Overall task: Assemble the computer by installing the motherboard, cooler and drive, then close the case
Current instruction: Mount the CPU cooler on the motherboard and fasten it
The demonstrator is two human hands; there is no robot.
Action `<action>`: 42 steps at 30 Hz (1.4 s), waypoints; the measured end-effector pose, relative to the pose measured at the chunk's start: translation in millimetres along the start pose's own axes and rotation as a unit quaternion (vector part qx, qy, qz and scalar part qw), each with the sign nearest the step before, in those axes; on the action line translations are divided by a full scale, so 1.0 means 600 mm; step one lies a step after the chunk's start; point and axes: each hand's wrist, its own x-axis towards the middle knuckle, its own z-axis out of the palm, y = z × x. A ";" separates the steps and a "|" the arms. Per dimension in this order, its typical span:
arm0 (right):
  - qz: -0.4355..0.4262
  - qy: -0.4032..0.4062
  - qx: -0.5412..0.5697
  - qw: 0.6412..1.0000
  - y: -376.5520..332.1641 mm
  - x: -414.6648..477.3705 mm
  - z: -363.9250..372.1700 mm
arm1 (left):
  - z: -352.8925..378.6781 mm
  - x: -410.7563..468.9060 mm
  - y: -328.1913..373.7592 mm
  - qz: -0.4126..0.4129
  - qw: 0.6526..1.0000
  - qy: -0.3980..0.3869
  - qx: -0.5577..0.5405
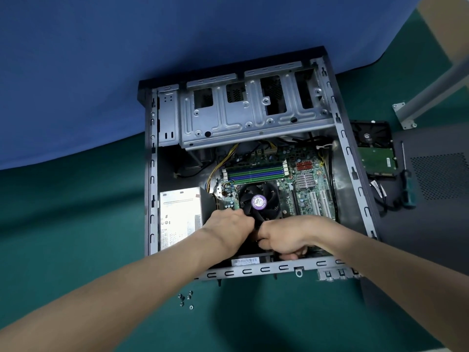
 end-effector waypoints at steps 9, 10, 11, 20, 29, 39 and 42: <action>0.011 -0.010 0.069 0.997 0.017 0.009 0.010 | -0.016 -0.024 -0.021 0.044 0.995 0.073 0.061; 0.011 -0.012 0.072 0.997 0.018 0.010 0.010 | -0.020 -0.025 -0.025 0.040 0.991 0.093 0.085; 0.011 -0.015 0.074 0.997 0.018 0.010 0.009 | -0.026 -0.025 -0.030 0.037 0.987 0.113 0.111; 0.009 -0.024 0.055 0.998 0.010 0.007 0.001 | -0.050 0.033 -0.055 -0.007 0.997 -0.018 0.078; -0.080 0.045 -0.043 0.995 0.015 -0.010 -0.002 | -0.043 0.045 -0.054 -0.001 0.996 -0.067 0.064; -0.088 0.021 -0.073 0.993 0.009 -0.002 -0.008 | -0.041 0.041 -0.056 -0.001 0.998 -0.040 0.040; -0.082 0.034 -0.074 0.993 0.007 0.004 0.000 | -0.044 0.037 -0.057 0.010 0.999 -0.044 -0.011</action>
